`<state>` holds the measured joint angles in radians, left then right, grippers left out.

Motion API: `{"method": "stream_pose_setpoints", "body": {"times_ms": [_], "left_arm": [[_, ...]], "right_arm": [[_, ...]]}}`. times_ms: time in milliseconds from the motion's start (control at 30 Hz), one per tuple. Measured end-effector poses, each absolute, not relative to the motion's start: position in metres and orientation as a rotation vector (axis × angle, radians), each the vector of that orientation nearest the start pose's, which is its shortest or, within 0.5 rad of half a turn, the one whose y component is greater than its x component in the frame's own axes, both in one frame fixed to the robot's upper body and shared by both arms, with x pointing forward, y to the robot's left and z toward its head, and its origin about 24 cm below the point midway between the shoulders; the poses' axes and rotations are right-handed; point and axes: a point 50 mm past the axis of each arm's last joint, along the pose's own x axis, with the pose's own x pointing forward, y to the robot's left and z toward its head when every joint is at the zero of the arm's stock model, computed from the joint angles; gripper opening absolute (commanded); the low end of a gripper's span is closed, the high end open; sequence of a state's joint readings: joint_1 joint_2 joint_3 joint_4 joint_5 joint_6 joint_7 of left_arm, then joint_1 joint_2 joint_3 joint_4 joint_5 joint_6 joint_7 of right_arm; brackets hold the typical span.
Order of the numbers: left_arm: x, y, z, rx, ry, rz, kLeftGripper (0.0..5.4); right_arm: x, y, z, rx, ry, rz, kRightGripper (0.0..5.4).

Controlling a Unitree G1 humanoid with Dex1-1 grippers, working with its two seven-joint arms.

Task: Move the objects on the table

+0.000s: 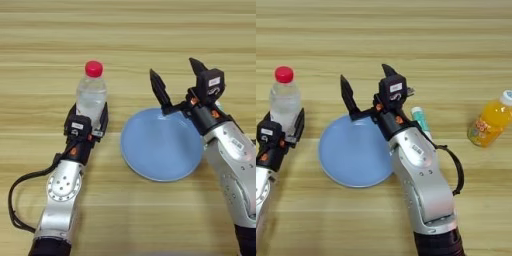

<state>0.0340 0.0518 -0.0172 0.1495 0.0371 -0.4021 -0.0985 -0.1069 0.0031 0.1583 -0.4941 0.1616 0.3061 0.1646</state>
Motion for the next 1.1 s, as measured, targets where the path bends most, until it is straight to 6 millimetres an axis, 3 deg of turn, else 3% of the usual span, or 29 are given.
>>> {"method": "stream_pose_setpoints", "body": {"times_ms": [133,400,1100], "left_arm": [[0.24,0.151,0.035,0.094,-0.206,-0.118,3.15],[0.24,0.155,0.035,0.061,-0.205,-0.095,3.15],[0.223,0.137,0.01,-0.042,-0.103,-0.128,3.15]], "right_arm": [[0.25,-0.106,0.148,0.125,-0.279,0.355,5.4],[0.253,-0.112,0.143,0.128,-0.262,0.328,5.4],[0.258,-0.117,0.142,0.129,-0.26,0.308,5.4]]}}
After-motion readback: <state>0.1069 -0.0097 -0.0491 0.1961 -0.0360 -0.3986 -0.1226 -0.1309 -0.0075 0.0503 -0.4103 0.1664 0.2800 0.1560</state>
